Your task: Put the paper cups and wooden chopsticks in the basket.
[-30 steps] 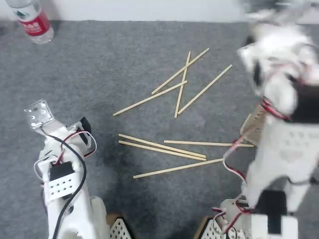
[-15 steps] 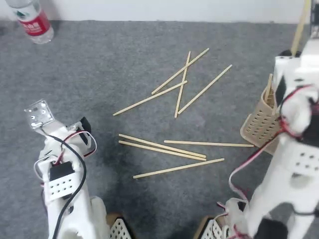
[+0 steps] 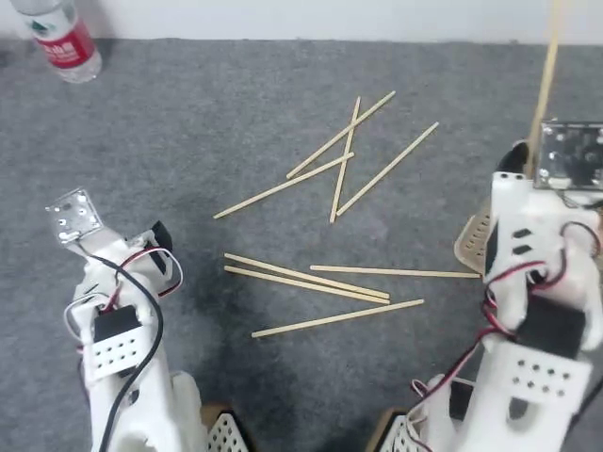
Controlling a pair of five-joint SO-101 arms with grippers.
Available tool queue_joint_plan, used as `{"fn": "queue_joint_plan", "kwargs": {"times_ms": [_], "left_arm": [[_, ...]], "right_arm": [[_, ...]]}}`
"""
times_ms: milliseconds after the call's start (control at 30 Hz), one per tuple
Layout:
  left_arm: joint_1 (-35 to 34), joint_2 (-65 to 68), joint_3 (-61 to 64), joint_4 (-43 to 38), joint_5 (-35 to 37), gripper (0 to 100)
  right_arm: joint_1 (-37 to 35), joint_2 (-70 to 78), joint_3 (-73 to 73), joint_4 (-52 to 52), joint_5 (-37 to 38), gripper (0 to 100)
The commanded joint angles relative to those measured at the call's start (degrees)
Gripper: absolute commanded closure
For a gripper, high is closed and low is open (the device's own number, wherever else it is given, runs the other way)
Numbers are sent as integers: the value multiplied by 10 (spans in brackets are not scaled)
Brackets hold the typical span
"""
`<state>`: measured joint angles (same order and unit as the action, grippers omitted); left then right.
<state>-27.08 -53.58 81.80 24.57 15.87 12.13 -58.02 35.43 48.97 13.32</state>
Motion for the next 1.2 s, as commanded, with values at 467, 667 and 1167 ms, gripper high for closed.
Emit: {"fn": "queue_joint_plan", "kwargs": {"times_ms": [467, 667, 1167], "left_arm": [[2, -5, -4, -11, 2, 805], [2, -5, -4, -11, 2, 805], [2, -5, -4, -11, 2, 805]], "right_arm": [[-2, 172, -424, 124, 4, 992], [20, 181, -432, 117, 8, 992], [47, -36, 21, -109, 8, 991]]}}
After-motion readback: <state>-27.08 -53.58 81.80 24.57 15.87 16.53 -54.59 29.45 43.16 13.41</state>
